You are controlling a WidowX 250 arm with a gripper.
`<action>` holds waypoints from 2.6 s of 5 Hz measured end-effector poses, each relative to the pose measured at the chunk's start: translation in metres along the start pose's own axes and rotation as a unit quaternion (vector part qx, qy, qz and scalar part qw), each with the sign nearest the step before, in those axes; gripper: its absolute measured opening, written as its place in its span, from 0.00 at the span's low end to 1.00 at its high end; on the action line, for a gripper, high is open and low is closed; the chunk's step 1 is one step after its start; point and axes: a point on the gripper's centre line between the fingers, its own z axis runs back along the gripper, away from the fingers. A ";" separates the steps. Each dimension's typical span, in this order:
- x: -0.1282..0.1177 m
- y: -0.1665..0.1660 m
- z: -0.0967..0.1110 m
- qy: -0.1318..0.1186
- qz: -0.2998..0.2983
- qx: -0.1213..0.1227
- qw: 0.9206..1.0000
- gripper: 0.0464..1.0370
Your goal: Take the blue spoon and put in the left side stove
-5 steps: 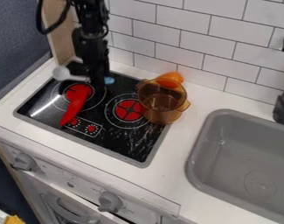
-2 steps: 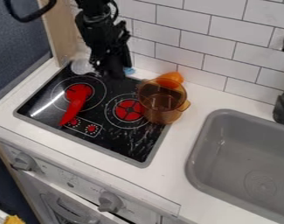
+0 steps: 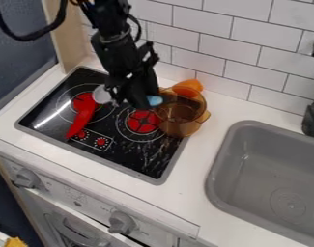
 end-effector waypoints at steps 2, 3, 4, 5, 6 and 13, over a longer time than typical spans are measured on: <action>0.001 0.007 -0.014 -0.005 0.006 0.029 1.000 0.28; 0.006 0.008 -0.020 0.006 0.023 0.046 0.999 0.28; 0.027 0.010 -0.026 0.024 0.068 0.057 0.996 0.28; 0.039 0.009 -0.028 0.021 0.086 0.061 0.994 0.28; 0.048 0.006 -0.029 0.014 0.098 0.062 0.993 0.28; 0.125 -0.005 -0.023 -0.039 0.222 0.045 0.973 0.28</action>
